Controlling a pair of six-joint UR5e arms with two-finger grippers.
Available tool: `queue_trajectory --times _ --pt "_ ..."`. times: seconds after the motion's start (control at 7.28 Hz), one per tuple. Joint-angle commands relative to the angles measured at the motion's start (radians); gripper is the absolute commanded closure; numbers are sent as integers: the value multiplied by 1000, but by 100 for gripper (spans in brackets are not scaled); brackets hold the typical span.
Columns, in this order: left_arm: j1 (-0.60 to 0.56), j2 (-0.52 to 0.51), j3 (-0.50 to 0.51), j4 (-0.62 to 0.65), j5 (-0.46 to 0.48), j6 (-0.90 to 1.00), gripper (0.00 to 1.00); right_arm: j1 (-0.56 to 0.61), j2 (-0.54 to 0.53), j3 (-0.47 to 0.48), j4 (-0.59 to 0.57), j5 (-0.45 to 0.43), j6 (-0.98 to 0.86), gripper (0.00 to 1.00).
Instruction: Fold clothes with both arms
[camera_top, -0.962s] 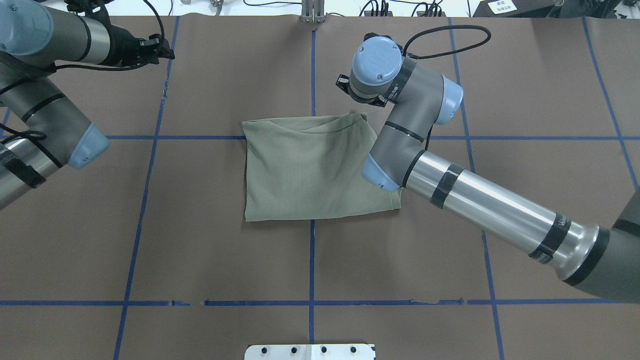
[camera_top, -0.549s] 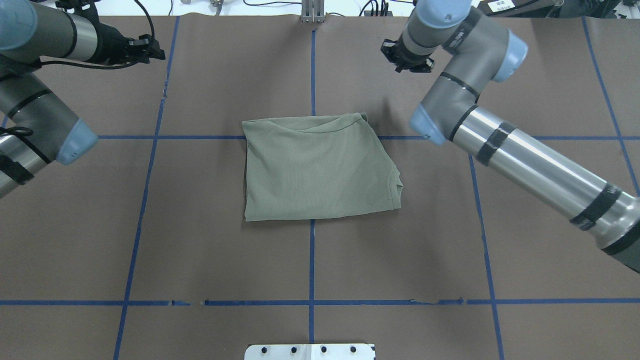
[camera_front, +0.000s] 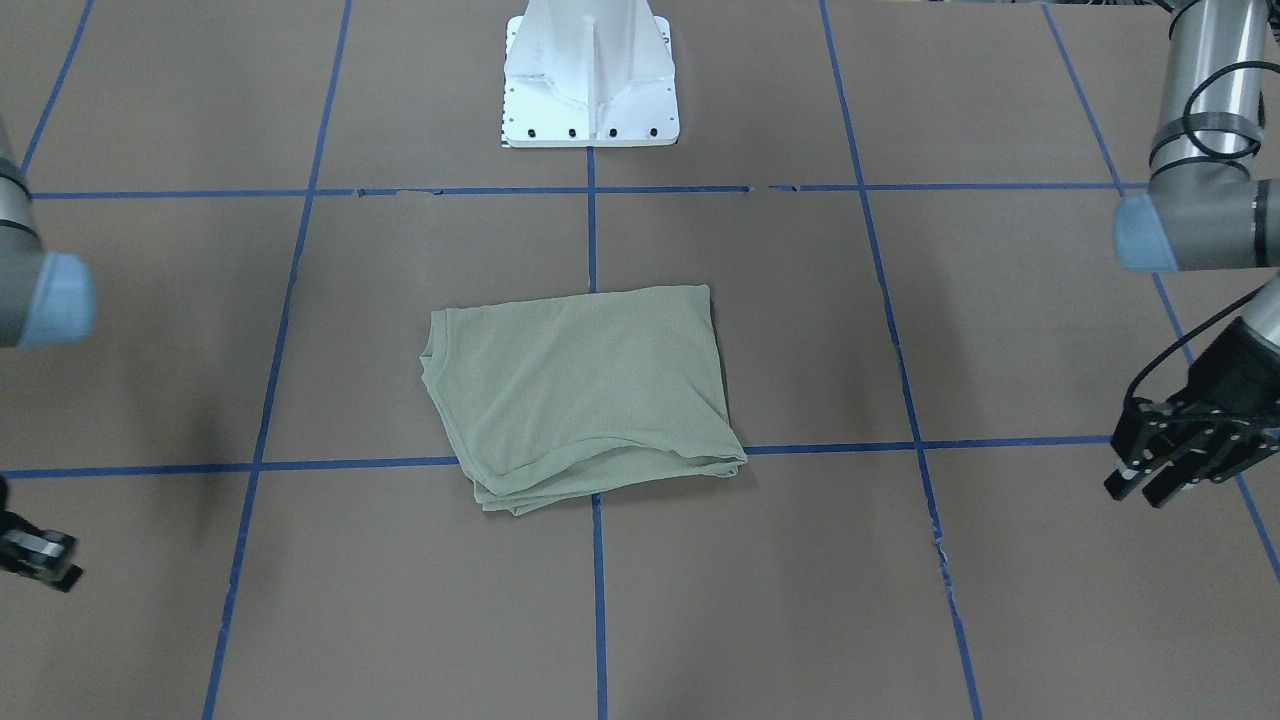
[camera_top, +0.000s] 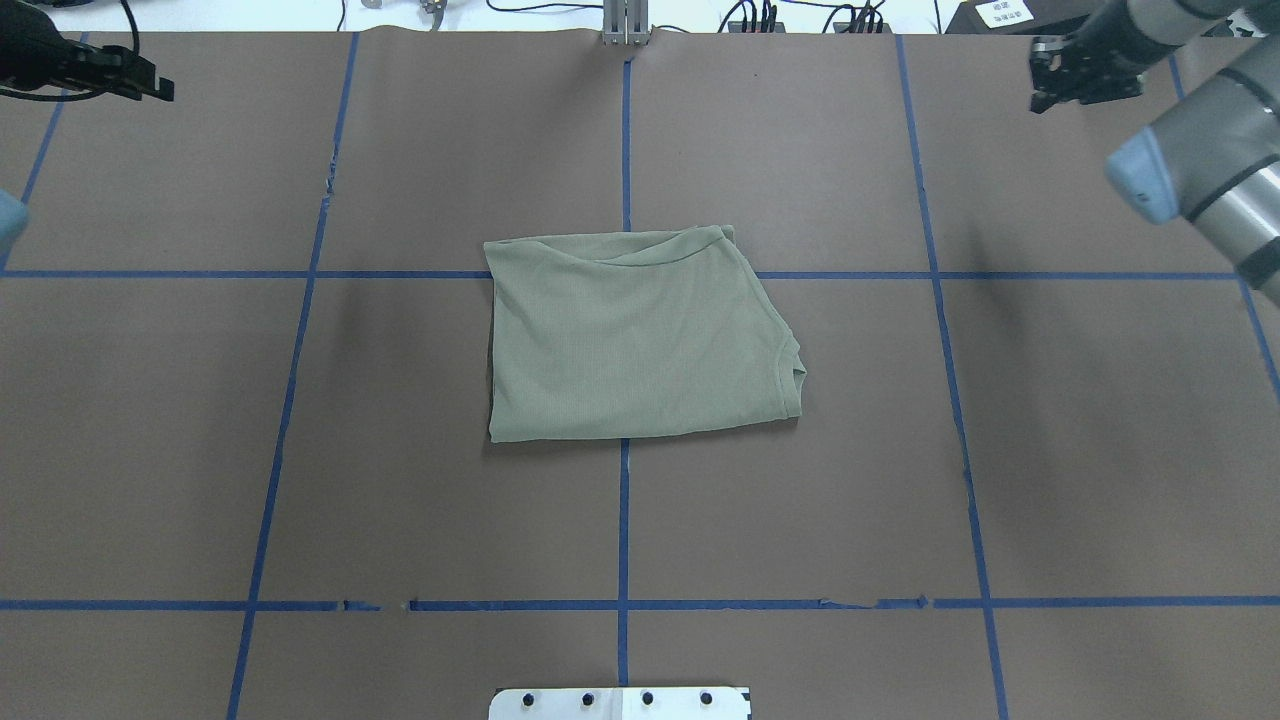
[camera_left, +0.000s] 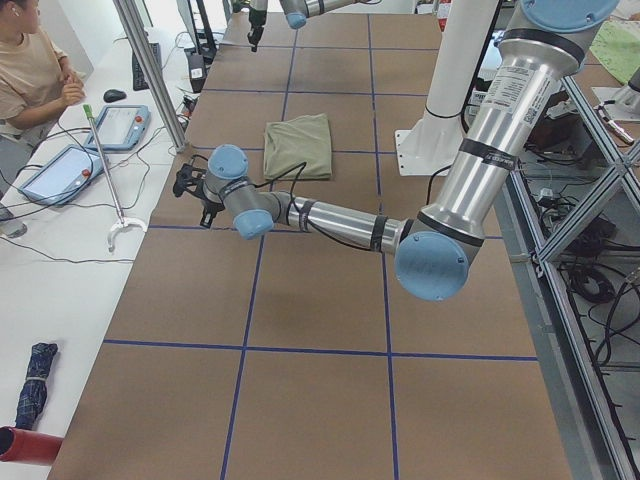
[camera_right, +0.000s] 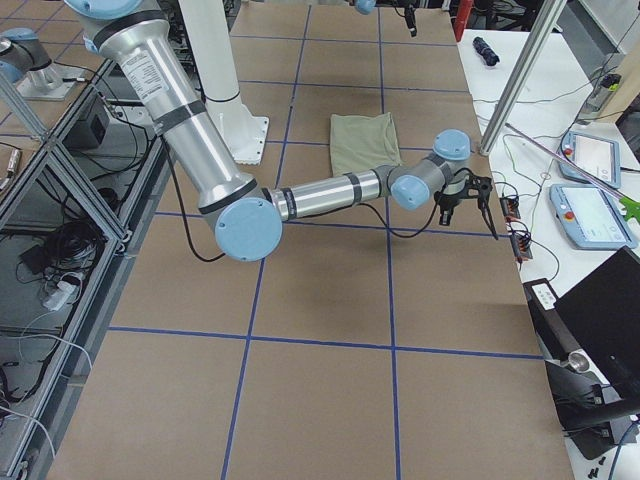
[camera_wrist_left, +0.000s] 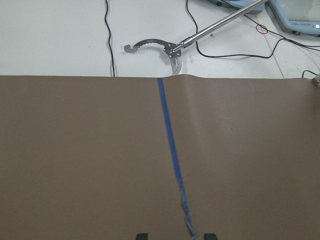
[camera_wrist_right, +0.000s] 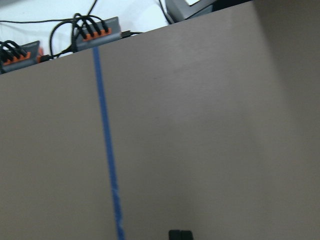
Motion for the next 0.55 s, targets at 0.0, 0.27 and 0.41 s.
queue_trajectory --times 0.0,0.27,0.41 --pt "-110 20 0 200 -39 281 52 125 -142 23 -57 58 -362 100" --pt "-243 16 2 462 -61 619 51 210 -142 52 -302 57 -634 100" --pt "-270 23 -1 533 -96 685 15 233 -145 113 -457 45 -722 100"
